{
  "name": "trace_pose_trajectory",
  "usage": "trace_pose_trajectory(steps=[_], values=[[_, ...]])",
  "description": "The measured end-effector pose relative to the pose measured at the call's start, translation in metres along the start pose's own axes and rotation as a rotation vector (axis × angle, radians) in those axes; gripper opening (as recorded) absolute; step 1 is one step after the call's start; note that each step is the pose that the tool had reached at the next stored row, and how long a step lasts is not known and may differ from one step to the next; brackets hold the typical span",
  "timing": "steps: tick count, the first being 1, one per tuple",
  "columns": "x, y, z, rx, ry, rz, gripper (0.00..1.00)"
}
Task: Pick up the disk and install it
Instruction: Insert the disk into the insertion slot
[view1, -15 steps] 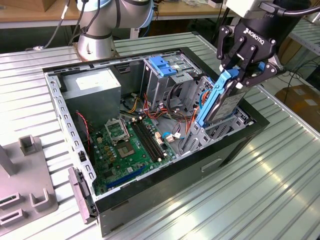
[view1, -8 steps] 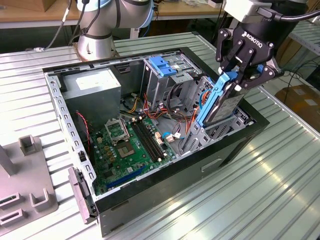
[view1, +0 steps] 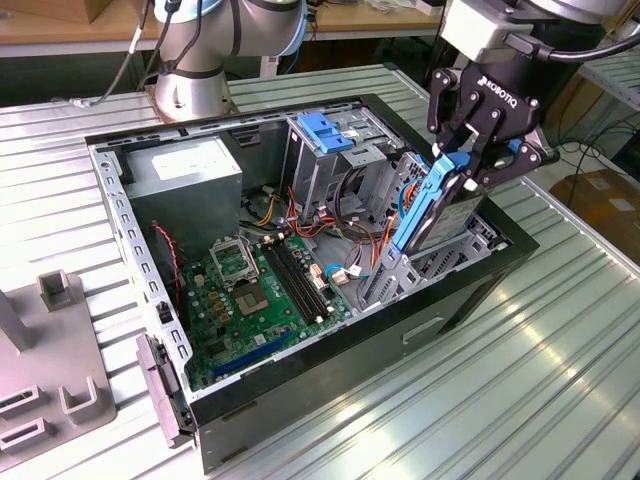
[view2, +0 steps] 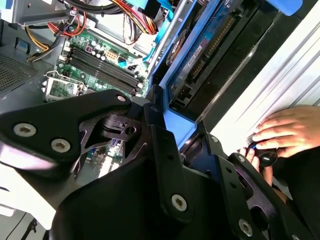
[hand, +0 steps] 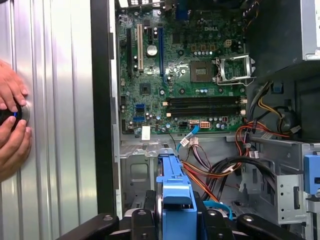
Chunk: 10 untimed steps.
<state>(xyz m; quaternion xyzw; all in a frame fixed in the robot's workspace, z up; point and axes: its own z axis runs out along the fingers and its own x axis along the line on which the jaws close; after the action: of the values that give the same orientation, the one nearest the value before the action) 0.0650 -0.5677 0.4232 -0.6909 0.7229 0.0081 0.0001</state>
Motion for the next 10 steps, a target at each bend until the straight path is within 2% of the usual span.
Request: trace_pose_trajectory(steps=[5,10], values=[[0.0001,-0.0003,0.01,0.0,0.0,0.0,0.37],[0.0002,-0.0004,0.0173,0.0,-0.0001,0.0,0.37]])
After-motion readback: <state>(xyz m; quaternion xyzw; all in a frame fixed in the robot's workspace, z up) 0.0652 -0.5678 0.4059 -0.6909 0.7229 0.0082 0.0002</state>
